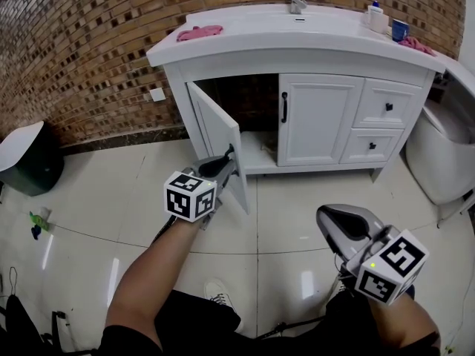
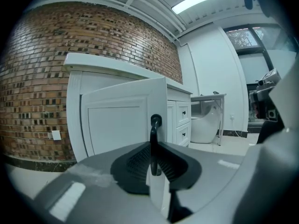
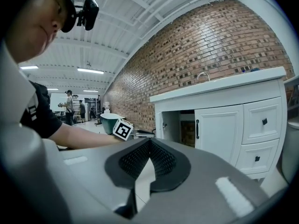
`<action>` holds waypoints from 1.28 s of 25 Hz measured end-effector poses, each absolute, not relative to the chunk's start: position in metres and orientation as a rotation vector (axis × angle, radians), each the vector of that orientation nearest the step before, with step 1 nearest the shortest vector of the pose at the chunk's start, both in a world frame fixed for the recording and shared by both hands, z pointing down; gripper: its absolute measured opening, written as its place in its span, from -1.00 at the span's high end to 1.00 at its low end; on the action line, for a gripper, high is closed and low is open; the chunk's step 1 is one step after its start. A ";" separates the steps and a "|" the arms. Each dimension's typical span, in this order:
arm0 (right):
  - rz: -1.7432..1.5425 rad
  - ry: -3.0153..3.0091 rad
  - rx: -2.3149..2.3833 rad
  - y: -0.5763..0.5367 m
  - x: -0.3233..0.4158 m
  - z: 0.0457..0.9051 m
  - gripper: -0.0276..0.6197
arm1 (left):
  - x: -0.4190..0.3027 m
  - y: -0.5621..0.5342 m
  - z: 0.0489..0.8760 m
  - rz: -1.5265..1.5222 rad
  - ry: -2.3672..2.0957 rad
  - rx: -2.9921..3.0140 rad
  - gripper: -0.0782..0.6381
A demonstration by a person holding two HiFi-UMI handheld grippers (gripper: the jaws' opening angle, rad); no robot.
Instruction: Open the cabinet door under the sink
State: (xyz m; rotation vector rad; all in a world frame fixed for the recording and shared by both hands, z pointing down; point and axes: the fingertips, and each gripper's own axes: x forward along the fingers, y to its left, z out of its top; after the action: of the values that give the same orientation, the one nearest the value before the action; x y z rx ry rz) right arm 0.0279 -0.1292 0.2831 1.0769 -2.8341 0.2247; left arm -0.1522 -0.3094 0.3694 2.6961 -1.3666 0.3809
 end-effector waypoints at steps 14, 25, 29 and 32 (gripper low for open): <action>0.243 -2.838 0.998 -0.133 0.002 0.289 0.89 | -0.238 -0.278 0.366 0.437 -1.496 2.609 0.70; 0.238 -2.828 1.005 -0.134 0.004 0.292 0.89 | -0.308 -0.275 0.367 0.389 -1.670 2.483 0.73; 0.236 -2.825 1.015 -0.134 0.004 0.291 0.89 | -0.318 -0.274 0.366 0.357 -1.693 2.464 0.71; 0.231 -2.826 1.015 -0.133 0.005 0.290 0.89 | -0.328 -0.268 0.362 0.279 -1.695 2.448 0.68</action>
State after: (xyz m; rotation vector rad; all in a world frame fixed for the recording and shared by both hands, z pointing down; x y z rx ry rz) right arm 0.0054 -0.1326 0.2897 1.0151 -2.8258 0.2312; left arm -0.3281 -0.2680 0.3620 2.4476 -1.6954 0.2793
